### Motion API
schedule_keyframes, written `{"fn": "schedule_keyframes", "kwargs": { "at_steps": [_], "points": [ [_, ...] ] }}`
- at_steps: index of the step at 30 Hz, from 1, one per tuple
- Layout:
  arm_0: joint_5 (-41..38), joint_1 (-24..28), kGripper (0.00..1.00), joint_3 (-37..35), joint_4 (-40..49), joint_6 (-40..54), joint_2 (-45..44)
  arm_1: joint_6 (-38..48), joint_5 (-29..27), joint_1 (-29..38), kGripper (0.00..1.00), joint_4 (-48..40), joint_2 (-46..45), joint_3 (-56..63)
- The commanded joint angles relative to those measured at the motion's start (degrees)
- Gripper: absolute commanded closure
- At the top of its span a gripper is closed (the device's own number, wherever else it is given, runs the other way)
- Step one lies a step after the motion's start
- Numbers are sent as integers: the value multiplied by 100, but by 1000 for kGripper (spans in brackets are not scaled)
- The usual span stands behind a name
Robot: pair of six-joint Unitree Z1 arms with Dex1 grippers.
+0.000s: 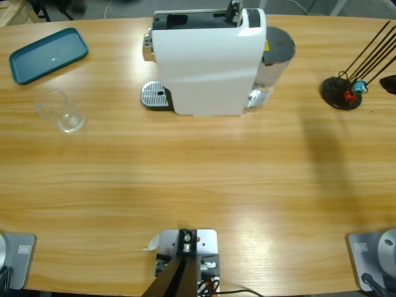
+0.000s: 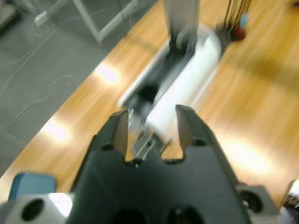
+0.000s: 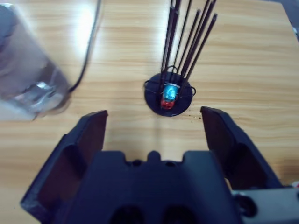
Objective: Pour coffee
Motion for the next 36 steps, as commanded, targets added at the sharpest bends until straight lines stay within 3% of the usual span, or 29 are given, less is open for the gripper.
{"fn": "schedule_keyframes", "kwargs": {
  "at_steps": [1,5,9,14,22,24,27,29,36],
  "points": [
    [-145,-14,0,1580,102,-197,-1390,167,121,-462,207,-2281,1890,1027],
    [-145,12,0,1981,63,-357,-1525,183,144,-731,264,-3420,2536,1479],
    [-52,63,0,2002,12,-419,-1525,183,227,-904,283,-3853,2917,1579],
    [-52,91,0,1963,-243,-493,-1534,148,315,-1039,400,-4427,3286,1681],
    [-237,91,0,2004,-260,-579,-1479,104,323,-1185,413,-4647,3385,1730],
    [-237,91,0,2016,-262,-602,-1471,74,323,-1216,520,-4732,3388,1767],
    [-237,91,0,2016,-269,-616,-1446,51,323,-1262,538,-4784,3327,1802],
    [-237,91,0,2025,-282,-616,-1399,51,315,-1269,614,-4800,3288,1836],
    [-246,91,0,2032,-392,-625,-1367,10,425,-1419,659,-4992,3439,1846]
  ]
}}
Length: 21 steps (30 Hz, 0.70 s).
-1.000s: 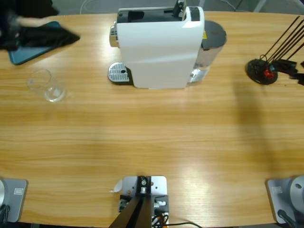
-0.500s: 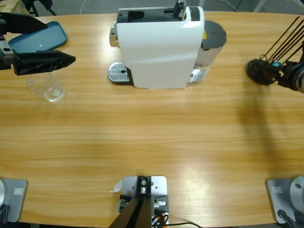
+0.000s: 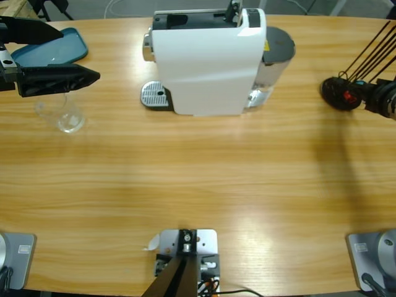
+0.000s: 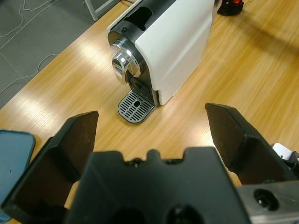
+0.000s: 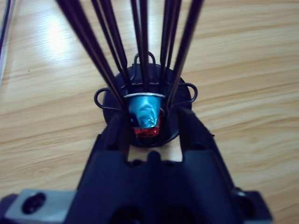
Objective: Pour coffee
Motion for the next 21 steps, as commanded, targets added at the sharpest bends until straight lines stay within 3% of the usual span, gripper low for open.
{"fn": "schedule_keyframes", "kwargs": {
  "at_steps": [1,2,4,12,13,21],
  "points": [
    [-103,47,0,272,-138,-57,78,-94,207,-196,662,-262,247,164],
    [-103,47,0,288,-138,-57,69,-108,237,-196,664,-278,250,165],
    [-103,47,0,316,-138,-62,57,-148,258,-196,768,-324,278,176],
    [-103,47,0,423,-138,-87,9,-222,353,-204,925,-484,357,222],
    [-102,47,0,441,-138,-94,4,-238,360,-204,993,-561,357,250],
    [-111,47,0,506,-138,-169,-22,-185,362,-204,1000,-811,343,341]
  ]
}}
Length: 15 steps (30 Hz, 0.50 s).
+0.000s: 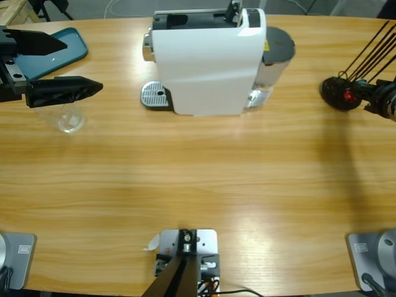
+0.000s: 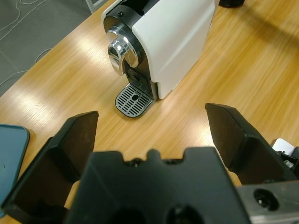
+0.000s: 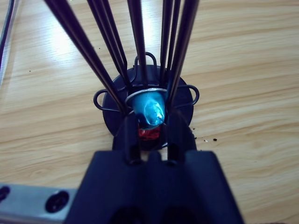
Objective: Pour coffee
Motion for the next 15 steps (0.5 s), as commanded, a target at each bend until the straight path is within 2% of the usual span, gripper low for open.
{"fn": "schedule_keyframes", "kwargs": {
  "at_steps": [1,15],
  "points": [
    [-111,47,0,267,-48,-125,-26,8,140,-50,1000,-246,171,109],
    [-410,-136,0,430,-92,-226,-63,96,300,-50,1000,-281,-638,123]
  ]
}}
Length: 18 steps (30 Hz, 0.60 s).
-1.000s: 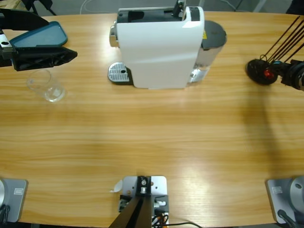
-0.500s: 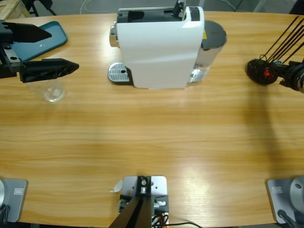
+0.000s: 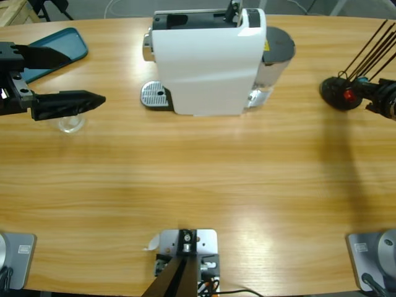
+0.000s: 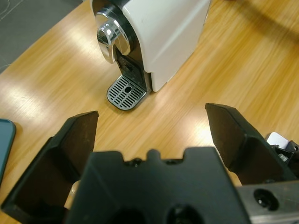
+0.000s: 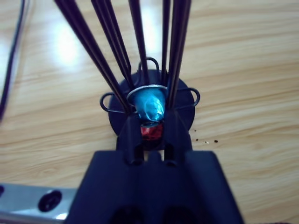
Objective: Pour coffee
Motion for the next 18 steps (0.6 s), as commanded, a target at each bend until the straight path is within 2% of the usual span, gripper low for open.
{"fn": "schedule_keyframes", "kwargs": {
  "at_steps": [1,10,18],
  "points": [
    [-247,-158,0,241,-75,-94,-46,95,218,-40,1000,-53,-530,-9],
    [-247,-172,0,276,-236,-134,3,122,109,-40,1000,1222,-1762,-288],
    [-247,-218,0,311,-284,-160,-56,113,40,-41,1000,2238,-2484,-849]
  ]
}}
